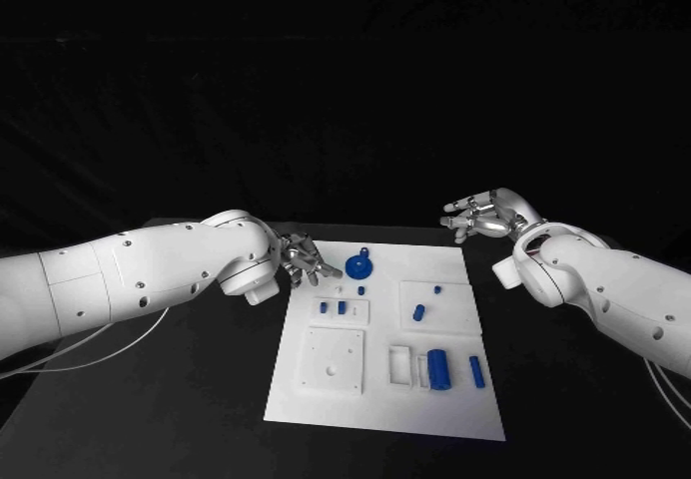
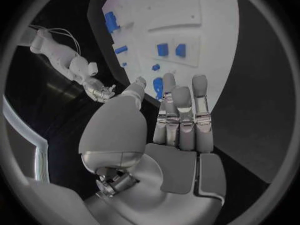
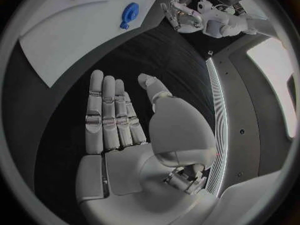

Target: Assemble the parts on the task board

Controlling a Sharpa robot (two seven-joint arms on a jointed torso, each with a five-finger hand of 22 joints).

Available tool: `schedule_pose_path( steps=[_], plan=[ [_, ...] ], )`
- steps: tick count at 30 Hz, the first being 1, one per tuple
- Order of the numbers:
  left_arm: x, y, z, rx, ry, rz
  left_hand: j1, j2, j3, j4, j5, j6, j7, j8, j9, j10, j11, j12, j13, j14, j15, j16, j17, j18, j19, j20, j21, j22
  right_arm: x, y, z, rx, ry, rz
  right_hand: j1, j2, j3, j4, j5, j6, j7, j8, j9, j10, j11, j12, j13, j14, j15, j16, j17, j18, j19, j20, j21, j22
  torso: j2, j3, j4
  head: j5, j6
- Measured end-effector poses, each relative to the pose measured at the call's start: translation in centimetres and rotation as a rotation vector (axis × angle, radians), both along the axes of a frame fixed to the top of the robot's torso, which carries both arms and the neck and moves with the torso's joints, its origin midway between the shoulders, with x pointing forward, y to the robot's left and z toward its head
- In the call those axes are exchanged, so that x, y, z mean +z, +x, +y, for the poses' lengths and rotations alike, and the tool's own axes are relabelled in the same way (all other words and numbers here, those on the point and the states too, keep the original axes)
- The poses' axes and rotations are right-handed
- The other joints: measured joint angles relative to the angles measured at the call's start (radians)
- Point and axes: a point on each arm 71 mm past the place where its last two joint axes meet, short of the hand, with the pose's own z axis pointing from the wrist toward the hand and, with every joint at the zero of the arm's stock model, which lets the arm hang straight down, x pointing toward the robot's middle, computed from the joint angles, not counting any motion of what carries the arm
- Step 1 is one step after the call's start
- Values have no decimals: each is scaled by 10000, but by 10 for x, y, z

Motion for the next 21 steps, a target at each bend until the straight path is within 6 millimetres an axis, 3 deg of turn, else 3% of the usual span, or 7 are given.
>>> schedule_pose_path(
  steps=[6, 10, 15, 17, 21],
  plan=[
    [10, 10, 4, 441, -1304, -848, 1212, 308, 414, -618, 436, -283, 281, 0, -458, -708, 378, -1531, -232, -426, 319, -1765, -953, 0, -282, 282, -1242, -1004, 1, -1, -2, -11, -15, -12, 80, 80, 129, -129, -77, 41, -40, 0, 0, 3, -3, -72, -31, -36, -36, 0, -12, 1, 0, 0, 78, 50, 0, 6, -1, -63, 98],
    [17, 14, 7, 534, -2184, -1510, 2014, 371, 886, -1175, 771, -374, 373, 0, -825, -1073, 587, -2290, -247, -679, 514, -2991, -1523, -1, -469, 469, -1929, -1606, 1, -3, -4, 60, -16, -17, 66, 93, 363, -363, -196, 101, -10, -38, -6, 240, 0, -676, -91, -36, -36, 0, -55, 2, -118, -32, 286, 326, -1, 12, -1, -86, 192],
    [21, 16, 1, -46, -2567, -2342, 2332, 193, 1134, -1612, 704, -670, 358, 0, -1338, -1861, 807, -2496, -275, -401, 583, -3374, -1626, 0, -365, 542, -1983, -1551, 0, -8, -5, 179, -13, 34, 11, 148, 405, -479, -200, 146, -31, -38, -9, 360, 0, -1176, -93, -37, -35, 0, -60, 0, -181, -32, 388, 523, -3, 12, -7, -96, 250],
    [20, 15, -5, -532, -2458, -2677, 2391, 134, 1141, -1706, 669, -673, 361, 0, -1466, -2135, 876, -2496, -284, -401, 583, -3375, -1573, 151, -348, 534, -1948, -1445, -1, -9, -4, 222, -11, 55, 11, 148, 442, -525, -200, 146, -31, -38, -8, 360, 0, -1292, -103, -36, -36, 0, -59, 0, -182, -32, 430, 558, -2, 11, -8, -99, 256],
    [12, 12, -17, -1592, -1883, -3288, 2532, -7, 1070, -1886, 579, -1093, 299, 0, -1786, -2847, 972, -2496, -284, -351, 533, -3374, -1518, 160, -348, 533, -1872, -1228, -2, -10, -4, 268, -11, 62, -27, 187, 502, -584, -200, 146, -31, -38, -8, 322, 38, -1545, -127, -36, -36, 0, -59, 0, -181, -33, 432, 596, 0, 7, -12, -109, 222]
  ],
)
